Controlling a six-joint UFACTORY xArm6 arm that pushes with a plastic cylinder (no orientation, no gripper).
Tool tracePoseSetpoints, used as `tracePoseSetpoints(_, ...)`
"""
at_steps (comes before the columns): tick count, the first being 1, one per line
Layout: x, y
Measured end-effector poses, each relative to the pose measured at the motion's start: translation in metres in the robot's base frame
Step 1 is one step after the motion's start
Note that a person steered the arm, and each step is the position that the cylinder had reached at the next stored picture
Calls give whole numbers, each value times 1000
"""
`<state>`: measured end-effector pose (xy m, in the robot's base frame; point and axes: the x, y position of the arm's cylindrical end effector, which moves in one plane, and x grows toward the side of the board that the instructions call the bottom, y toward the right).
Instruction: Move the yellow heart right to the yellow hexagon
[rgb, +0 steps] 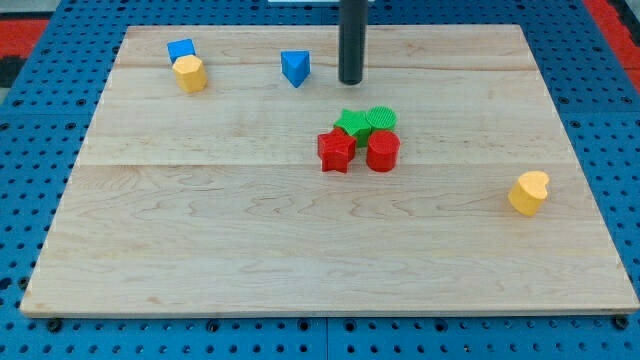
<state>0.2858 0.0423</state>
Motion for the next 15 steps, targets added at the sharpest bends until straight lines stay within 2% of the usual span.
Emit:
tracePoseSetpoints(2, -7, -154)
tracePoseSetpoints(3, -7, -129)
tracePoseSetpoints(4, -10, -75)
tracePoseSetpoints(5, -2, 43)
tracePoseSetpoints(6, 43, 176)
tracePoseSetpoints(7, 121, 263)
tracePoseSetpoints(8, 175, 302)
tracePoseSetpoints(9, 191, 293)
tracePoseSetpoints(10, 210, 253)
tracePoseSetpoints(13, 214, 23)
tracePoseSetpoints(14, 217, 138)
tracePoseSetpoints(15, 196, 204)
